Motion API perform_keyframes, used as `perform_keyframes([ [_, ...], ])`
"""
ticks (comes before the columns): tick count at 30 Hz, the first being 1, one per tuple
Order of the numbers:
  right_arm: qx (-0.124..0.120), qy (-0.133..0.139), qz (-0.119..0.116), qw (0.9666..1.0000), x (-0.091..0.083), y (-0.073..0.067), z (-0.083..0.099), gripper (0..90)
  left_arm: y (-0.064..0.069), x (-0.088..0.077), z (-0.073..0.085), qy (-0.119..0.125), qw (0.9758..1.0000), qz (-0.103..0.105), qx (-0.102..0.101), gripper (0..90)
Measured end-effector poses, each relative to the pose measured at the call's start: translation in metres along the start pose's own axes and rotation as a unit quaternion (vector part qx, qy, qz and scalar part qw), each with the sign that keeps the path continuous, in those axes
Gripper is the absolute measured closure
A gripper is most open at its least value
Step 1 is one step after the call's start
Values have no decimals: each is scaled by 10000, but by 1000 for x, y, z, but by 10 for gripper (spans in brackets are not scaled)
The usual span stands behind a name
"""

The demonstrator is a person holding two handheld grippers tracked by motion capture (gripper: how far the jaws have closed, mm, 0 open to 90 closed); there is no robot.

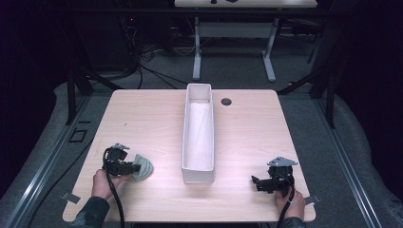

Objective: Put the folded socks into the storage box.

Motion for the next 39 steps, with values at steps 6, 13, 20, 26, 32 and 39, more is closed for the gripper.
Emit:
perform_keyframes([
  [6,-1,0,0,10000,0,0,0,0,16,4,-3,-197,9964,-598,569,776],
  [13,-1,0,-1,10000,0,0,0,0,27,7,-2,-210,9912,-972,875,801],
  [20,-14,7,-19,10000,0,0,0,0,29,3,-1,-49,9907,-981,945,815],
  [26,-8,6,-21,10000,0,0,0,0,31,-7,-1,159,9909,-988,899,818],
  [32,-8,4,-21,10000,0,0,0,0,36,-14,-1,211,9904,-977,958,818],
  [39,-9,4,-21,10000,0,0,0,0,42,-20,-2,354,9900,-949,980,819],
])
Point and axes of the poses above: each handheld gripper's, and its own axes: x roughly forward along the jaws, z roughly out of its underside, y roughly to its right, the point moved 1 cm from there along x, roughly forward along the jaws, and after that the axes turned 12 degrees about z, right-handed, at the moved point
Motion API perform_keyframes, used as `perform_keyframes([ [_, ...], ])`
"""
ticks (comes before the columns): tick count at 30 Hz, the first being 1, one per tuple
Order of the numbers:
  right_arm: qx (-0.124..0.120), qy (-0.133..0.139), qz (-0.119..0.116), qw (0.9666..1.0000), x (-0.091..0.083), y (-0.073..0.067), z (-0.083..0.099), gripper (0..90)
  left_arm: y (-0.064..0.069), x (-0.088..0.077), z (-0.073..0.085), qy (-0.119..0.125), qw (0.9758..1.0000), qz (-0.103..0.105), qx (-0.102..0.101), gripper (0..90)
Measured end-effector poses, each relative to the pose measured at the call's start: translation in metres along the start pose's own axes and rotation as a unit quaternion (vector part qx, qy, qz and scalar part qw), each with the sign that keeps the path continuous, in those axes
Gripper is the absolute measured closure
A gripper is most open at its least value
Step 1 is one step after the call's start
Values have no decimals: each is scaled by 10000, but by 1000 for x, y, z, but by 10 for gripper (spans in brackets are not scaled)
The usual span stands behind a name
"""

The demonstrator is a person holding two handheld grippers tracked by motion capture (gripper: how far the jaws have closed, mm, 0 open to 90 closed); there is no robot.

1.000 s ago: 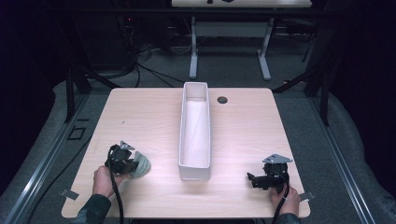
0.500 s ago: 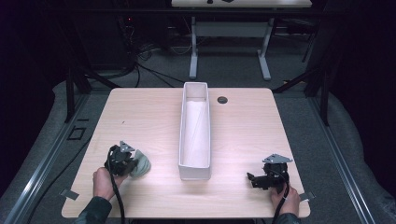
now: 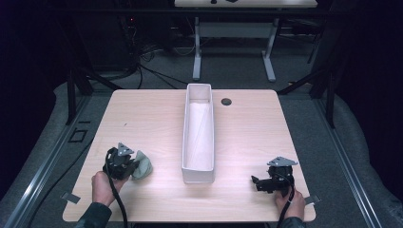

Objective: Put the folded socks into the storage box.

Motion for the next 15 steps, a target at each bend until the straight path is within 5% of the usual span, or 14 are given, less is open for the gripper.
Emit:
perform_keyframes([
  [15,0,1,0,10000,0,0,0,0,14,-19,-18,148,9994,24,308,819],
])
Point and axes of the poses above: each handheld gripper's, and its own axes: x roughly forward along the jaws, z roughly out of its underside, y roughly to its right, the point moved 1 cm from there along x, roughly forward along the jaws, and after that the axes turned 12 degrees about z, right-handed, at the moved point
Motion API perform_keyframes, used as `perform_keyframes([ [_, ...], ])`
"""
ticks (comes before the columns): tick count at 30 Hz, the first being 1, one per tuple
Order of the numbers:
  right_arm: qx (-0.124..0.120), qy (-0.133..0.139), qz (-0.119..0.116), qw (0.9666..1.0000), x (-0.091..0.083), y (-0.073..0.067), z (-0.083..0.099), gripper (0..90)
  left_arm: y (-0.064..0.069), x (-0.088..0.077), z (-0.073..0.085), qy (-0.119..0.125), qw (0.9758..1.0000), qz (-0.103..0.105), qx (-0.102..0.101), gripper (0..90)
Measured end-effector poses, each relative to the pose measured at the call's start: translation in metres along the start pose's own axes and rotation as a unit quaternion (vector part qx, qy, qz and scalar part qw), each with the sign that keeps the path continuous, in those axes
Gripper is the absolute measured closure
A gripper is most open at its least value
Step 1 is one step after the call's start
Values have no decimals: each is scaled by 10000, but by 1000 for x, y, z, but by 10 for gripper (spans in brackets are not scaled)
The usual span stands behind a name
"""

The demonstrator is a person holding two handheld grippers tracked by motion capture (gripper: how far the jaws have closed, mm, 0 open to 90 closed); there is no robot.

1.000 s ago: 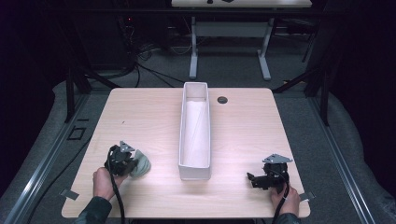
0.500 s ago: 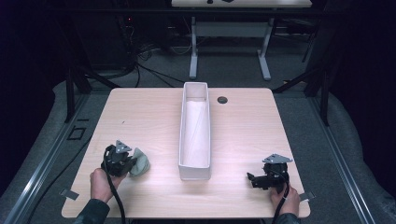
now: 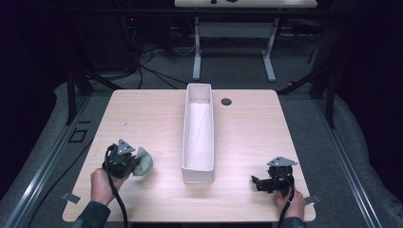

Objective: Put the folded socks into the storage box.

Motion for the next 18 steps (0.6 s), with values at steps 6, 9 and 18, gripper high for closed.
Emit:
perform_keyframes([
  [6,6,-1,8,10000,0,0,0,0,5,-6,-9,-19,9999,-7,163,819],
  [9,5,-1,3,10000,0,0,0,0,5,-11,-14,30,9997,2,255,819],
  [18,0,-4,0,10000,0,0,0,0,10,-19,-30,200,9990,210,343,819],
])
Point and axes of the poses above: each handheld gripper's, and its own axes: x roughly forward along the jaws, z roughly out of its underside, y roughly to its right, the point moved 1 cm from there along x, roughly forward along the jaws, and after that the axes turned 12 degrees about z, right-handed, at the moved point
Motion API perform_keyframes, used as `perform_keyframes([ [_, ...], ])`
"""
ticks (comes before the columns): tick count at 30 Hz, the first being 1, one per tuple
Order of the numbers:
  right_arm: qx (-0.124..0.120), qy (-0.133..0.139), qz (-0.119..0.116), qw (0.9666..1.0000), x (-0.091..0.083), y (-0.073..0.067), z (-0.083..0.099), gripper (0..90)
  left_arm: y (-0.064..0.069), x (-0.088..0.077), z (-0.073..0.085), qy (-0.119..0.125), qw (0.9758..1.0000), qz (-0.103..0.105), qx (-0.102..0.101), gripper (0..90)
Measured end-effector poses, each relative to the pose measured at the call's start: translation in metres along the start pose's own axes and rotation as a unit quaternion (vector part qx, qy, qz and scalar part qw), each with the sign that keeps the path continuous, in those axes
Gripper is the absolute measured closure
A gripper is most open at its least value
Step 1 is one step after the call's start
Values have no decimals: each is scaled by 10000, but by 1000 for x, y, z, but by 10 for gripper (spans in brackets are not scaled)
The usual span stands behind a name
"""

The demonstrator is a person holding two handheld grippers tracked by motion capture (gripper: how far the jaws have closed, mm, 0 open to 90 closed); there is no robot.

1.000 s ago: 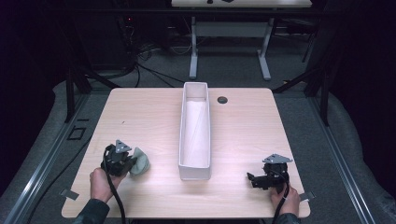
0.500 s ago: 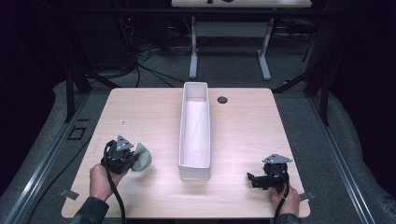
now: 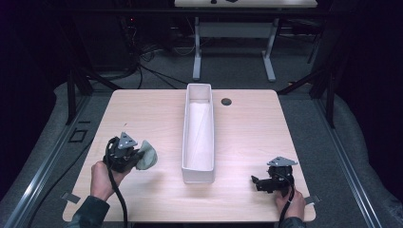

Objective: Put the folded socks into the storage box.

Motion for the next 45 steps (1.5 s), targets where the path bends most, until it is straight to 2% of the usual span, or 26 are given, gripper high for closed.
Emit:
perform_keyframes([
  [6,-1,0,0,10000,0,0,0,0,8,-7,-17,107,9997,110,186,819],
  [10,0,0,2,10000,0,0,0,0,13,-9,-26,77,9993,154,320,819],
  [22,-1,0,1,10000,0,0,0,0,13,-22,-35,140,9991,188,346,818],
  [25,0,2,-1,10000,0,0,0,0,14,-26,-39,147,9988,189,418,818],
  [29,0,1,0,10000,0,0,0,0,16,-31,-45,181,9982,298,485,818],
  [31,0,2,-1,10000,0,0,0,0,17,-32,-50,170,9977,380,543,818],
  [45,0,-1,2,10000,0,0,0,0,27,-30,-72,71,9949,596,806,818],
])
Point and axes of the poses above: each handheld gripper's, and its own axes: x roughly forward along the jaws, z roughly out of its underside, y roughly to its right, the point moved 1 cm from there along x, roughly forward along the jaws, and after that the axes turned 12 degrees about z, right-handed, at the moved point
